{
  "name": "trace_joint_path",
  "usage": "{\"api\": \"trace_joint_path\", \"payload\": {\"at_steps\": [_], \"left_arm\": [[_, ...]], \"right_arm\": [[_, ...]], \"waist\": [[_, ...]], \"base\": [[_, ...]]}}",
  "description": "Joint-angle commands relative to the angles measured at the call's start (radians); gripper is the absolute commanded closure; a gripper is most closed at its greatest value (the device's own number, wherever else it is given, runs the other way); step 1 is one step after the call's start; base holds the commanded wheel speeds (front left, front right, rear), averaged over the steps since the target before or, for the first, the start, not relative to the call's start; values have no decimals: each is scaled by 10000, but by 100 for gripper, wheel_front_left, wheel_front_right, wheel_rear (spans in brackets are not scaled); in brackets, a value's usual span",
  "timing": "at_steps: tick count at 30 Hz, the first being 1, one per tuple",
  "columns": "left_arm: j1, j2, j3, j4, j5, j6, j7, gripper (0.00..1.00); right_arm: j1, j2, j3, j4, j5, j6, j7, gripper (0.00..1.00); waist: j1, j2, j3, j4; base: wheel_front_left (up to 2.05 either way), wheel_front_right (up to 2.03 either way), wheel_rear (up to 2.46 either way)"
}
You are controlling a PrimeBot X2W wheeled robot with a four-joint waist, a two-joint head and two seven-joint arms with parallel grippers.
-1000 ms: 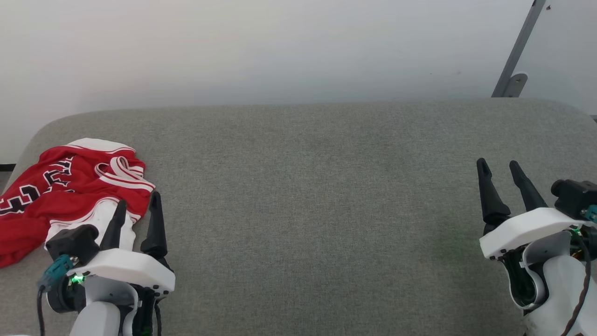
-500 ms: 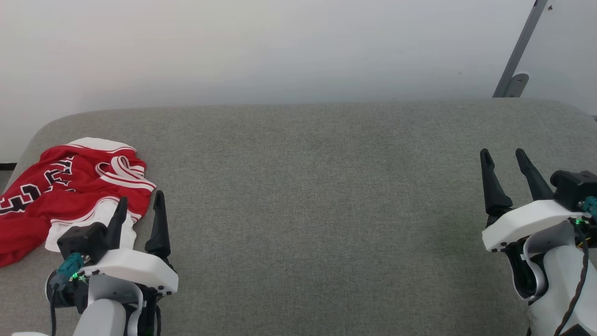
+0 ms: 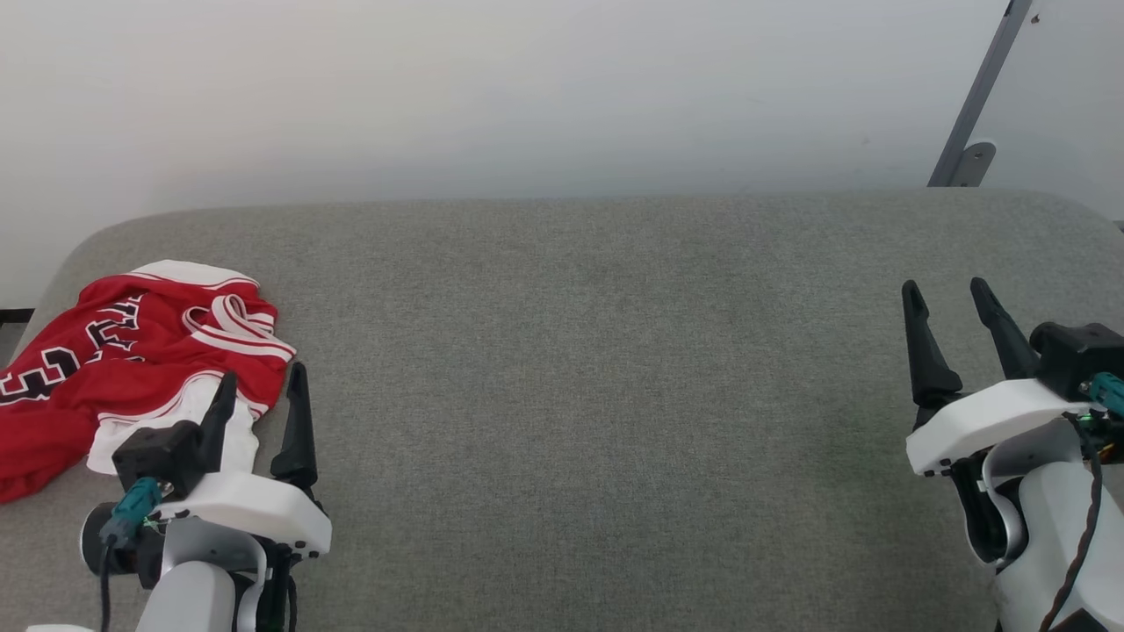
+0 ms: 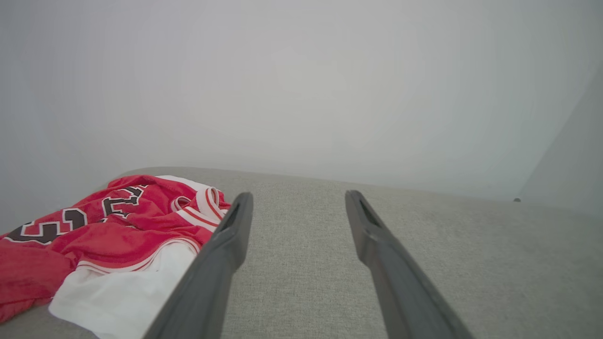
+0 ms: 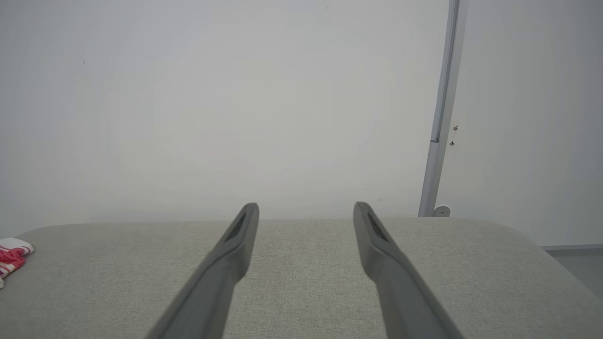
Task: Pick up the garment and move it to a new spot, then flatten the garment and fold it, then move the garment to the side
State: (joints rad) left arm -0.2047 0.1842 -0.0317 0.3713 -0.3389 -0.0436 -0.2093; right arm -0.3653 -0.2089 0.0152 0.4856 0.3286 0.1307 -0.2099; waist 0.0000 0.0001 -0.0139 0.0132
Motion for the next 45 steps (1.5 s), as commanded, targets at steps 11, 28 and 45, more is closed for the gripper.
{"api": "trace_joint_path", "payload": {"at_steps": [11, 28, 45], "left_arm": [[-423, -22, 124, 252, 970, -241, -289, 0], [-625, -167, 462, 927, 1443, -608, -581, 0], [302, -424, 1387, 345, 1773, 42, -560, 0]], "right_arm": [[-356, -188, 2, 103, -661, 0, -280, 0], [-342, -157, -263, 57, -1142, -1, -567, 0], [422, 612, 658, -495, -362, -1, -564, 0]], "waist": [[0, -1, -8, -3], [0, -1, -54, 170], [0, -1, -4, 3518]], "base": [[0, 0, 0], [0, 0, 0], [0, 0, 0]]}}
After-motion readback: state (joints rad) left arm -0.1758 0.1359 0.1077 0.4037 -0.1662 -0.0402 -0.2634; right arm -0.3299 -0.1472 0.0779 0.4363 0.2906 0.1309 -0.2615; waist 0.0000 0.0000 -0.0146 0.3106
